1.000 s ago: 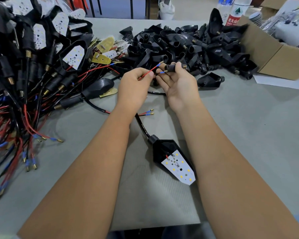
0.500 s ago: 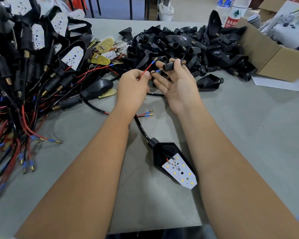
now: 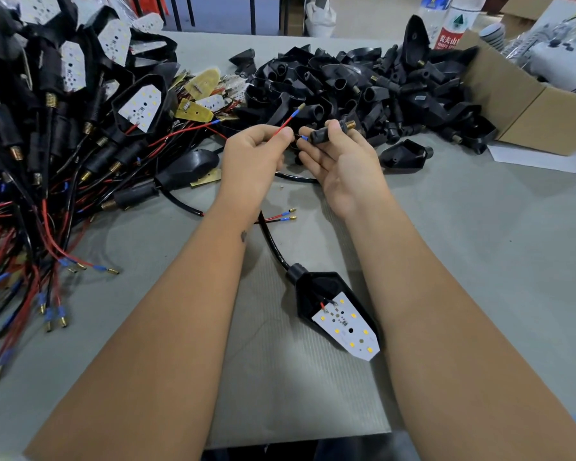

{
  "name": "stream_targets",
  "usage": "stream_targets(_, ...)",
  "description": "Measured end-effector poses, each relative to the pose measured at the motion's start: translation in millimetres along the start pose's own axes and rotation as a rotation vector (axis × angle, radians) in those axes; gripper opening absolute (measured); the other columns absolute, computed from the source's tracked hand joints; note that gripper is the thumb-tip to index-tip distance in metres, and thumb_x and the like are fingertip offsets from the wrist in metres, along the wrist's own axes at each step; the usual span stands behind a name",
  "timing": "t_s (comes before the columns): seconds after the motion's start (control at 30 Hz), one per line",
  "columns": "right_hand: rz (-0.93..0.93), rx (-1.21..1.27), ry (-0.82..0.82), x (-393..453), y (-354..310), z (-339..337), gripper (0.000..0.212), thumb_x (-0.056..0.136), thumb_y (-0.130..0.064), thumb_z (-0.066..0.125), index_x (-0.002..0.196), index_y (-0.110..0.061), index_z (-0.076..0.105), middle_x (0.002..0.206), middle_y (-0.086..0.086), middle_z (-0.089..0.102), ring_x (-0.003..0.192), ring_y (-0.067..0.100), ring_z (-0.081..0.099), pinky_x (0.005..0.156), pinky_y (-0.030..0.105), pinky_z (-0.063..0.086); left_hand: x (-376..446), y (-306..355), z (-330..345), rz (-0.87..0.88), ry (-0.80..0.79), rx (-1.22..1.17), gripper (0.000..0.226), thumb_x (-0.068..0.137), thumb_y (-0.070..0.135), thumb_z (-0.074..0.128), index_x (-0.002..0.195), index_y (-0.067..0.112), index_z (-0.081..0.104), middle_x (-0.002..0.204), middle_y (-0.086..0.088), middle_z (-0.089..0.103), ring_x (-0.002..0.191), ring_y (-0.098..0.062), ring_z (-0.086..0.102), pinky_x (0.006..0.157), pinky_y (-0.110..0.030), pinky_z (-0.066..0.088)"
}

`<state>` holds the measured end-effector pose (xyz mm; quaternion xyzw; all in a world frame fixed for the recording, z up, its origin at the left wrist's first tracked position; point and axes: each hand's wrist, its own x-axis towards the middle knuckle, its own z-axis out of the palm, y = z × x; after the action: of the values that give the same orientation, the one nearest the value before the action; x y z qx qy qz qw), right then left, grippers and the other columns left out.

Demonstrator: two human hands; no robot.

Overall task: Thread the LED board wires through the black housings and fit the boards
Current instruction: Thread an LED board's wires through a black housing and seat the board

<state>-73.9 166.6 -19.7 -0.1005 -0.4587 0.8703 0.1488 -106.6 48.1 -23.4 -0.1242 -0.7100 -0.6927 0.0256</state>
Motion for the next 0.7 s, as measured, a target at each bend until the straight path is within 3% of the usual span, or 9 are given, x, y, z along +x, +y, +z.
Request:
stream_targets(0.27, 0.008, -0.015, 0.003, -0.9, -0.4, -0.4, 0.018, 0.102, -0.019, 0.049, 0.086, -0.013, 0.051, 0.092, 0.011, 0.071, 0.077, 0.019, 0.068, 0.076, 0.027, 0.057, -0.7, -0.3, -0.7, 0.002, -0.006, -0.009, 0.016, 0.095, 0.023, 0.061, 0.081, 0.023, 0.068, 0.05, 0.012, 0.05, 0.045, 0.001, 0.043, 0.047, -0.009, 0.035)
stream_targets(0.47, -0.013, -0.128, -0.038, -3.3, -1.2, 1.9, 0.015, 0.1, -0.019, 0.053, 0.087, -0.013, 0.057, 0.09, 0.007, 0.066, 0.077, 0.016, 0.061, 0.07, 0.023, 0.053, -3.0, 1.8, 4.6, 0.047, -0.052, 0.088, 0.013, 0.097, 0.015, 0.058, 0.088, 0.01, 0.065, 0.052, 0.006, 0.054, 0.045, 0.001, 0.045, 0.053, -0.012, 0.039)
stream_targets(0.6, -0.052, -0.251, -0.033, -4.6, 1.5, 3.1, 0.008, 0.096, -0.014, 0.059, 0.09, -0.016, 0.064, 0.071, -0.006, 0.064, 0.065, 0.01, 0.053, 0.063, 0.021, 0.051, 0.2, 2.7, 4.3, -0.047, -0.004, 0.092, 0.02, 0.101, 0.025, 0.048, 0.088, 0.015, 0.058, 0.051, 0.004, 0.052, 0.039, -0.001, 0.038, 0.045, -0.018, 0.032)
stream_targets(0.7, -0.053, -0.304, -0.044, -5.4, 1.1, 4.6, 0.012, 0.095, -0.015, 0.061, 0.083, -0.013, 0.064, 0.065, -0.005, 0.057, 0.058, 0.009, 0.051, 0.057, 0.021, 0.049, 0.1, 3.1, 3.2, -0.09, -0.004, 0.068, 0.022, 0.103, 0.03, 0.041, 0.094, 0.016, 0.055, 0.05, 0.004, 0.055, 0.037, -0.001, 0.039, 0.045, -0.019, 0.031)
